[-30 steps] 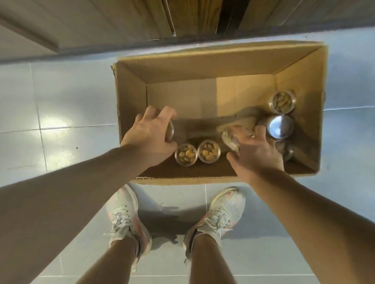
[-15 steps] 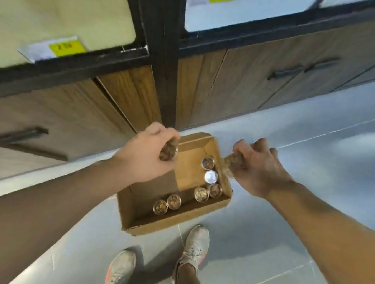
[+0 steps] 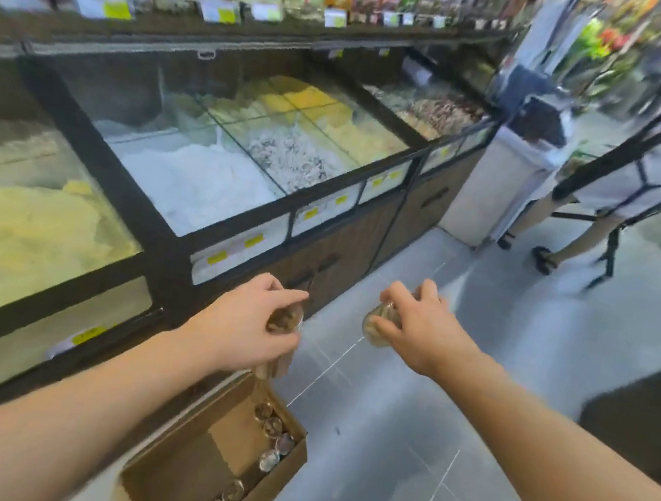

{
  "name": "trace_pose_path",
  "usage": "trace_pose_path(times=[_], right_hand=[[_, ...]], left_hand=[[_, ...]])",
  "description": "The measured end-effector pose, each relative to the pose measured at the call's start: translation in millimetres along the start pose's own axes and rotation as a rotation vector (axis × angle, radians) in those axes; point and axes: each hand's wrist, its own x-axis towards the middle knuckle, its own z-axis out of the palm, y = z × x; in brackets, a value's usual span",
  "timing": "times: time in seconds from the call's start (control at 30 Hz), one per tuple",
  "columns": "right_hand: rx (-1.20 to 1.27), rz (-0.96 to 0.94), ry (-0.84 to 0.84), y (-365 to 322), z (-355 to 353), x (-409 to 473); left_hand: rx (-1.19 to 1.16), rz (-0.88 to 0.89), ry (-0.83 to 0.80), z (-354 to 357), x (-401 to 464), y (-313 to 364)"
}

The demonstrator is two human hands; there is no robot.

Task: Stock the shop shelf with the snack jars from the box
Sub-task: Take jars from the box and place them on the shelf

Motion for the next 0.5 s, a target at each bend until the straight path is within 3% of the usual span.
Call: trace_pose_path(times=[0.23, 0.5], right_hand=[[-0.042, 0.190, 0.187, 34.6, -133.6, -124.7], [0.011, 0.467, 0.295, 111.1, -206.5, -270.3]], left_hand=[[0.042, 0.272, 0.007, -75.3, -16.7, 140.9], [0.036, 0.536, -0.026, -79.7, -43.9, 300.5]])
